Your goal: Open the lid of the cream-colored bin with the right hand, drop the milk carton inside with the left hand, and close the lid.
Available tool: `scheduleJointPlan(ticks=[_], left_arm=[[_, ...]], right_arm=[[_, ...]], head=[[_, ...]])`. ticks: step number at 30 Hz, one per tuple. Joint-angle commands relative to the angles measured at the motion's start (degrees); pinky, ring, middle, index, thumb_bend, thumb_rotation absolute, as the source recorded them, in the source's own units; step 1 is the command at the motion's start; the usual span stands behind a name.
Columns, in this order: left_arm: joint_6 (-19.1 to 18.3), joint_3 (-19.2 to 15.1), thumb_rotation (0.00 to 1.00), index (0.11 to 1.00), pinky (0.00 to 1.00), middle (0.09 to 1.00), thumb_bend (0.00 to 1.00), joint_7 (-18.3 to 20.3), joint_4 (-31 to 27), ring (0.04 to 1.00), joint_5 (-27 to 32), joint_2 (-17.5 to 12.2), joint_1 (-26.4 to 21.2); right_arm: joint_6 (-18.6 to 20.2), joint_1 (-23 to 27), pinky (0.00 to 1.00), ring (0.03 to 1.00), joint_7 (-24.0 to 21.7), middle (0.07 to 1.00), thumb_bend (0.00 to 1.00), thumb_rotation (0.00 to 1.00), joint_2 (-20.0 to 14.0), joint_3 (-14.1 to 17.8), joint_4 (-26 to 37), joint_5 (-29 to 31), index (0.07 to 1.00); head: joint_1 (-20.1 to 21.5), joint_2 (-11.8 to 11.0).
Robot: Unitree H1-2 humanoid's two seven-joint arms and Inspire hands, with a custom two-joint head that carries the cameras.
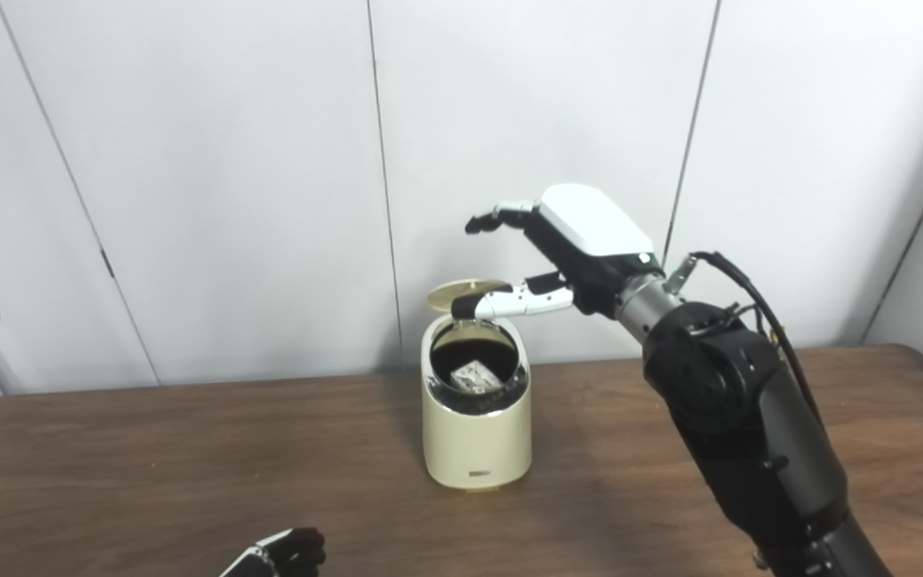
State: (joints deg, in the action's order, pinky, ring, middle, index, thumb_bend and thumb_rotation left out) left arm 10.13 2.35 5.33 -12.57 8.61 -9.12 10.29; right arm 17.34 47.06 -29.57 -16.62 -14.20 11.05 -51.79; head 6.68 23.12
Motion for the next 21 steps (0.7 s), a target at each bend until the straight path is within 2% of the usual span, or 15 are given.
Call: scheduleJointPlan(ticks=[1,4,9,21], left_arm=[[1.2,-0.5,0.84,0.732,0.77,0.758,0.47,0.6,-1.9,0.762,0.1,0.2,-0.9],[1.2,-0.6,0.83,0.727,0.76,0.753,0.48,0.9,-2.0,0.759,0.0,0.3,-0.9],[1.0,-0.9,0.84,0.727,0.77,0.748,0.51,1.4,-2.2,0.760,-0.4,0.3,-1.0],[0.7,-1.4,0.85,0.727,0.77,0.741,0.50,1.6,-2.5,0.757,-0.9,0.9,-1.0]], right_arm=[[1.3,4.2,0.83,0.880,-0.2,0.826,0.84,0.89,0.2,-0.1,-0.4,-1.0,0.790],[2.9,4.6,0.88,0.907,-1.2,0.843,0.86,0.91,0.5,-1.0,-1.8,-1.9,0.809],[3.3,4.2,0.89,0.910,-0.7,0.846,0.85,0.90,0.2,-1.5,-2.8,-1.8,0.811],[5.3,-0.2,0.88,0.925,-1.3,0.856,0.84,0.86,0.3,-1.5,1.1,-0.5,0.811]], head=[[0.0,0.1],[-0.1,0.1],[0.0,0.2],[-0.2,0.4]])
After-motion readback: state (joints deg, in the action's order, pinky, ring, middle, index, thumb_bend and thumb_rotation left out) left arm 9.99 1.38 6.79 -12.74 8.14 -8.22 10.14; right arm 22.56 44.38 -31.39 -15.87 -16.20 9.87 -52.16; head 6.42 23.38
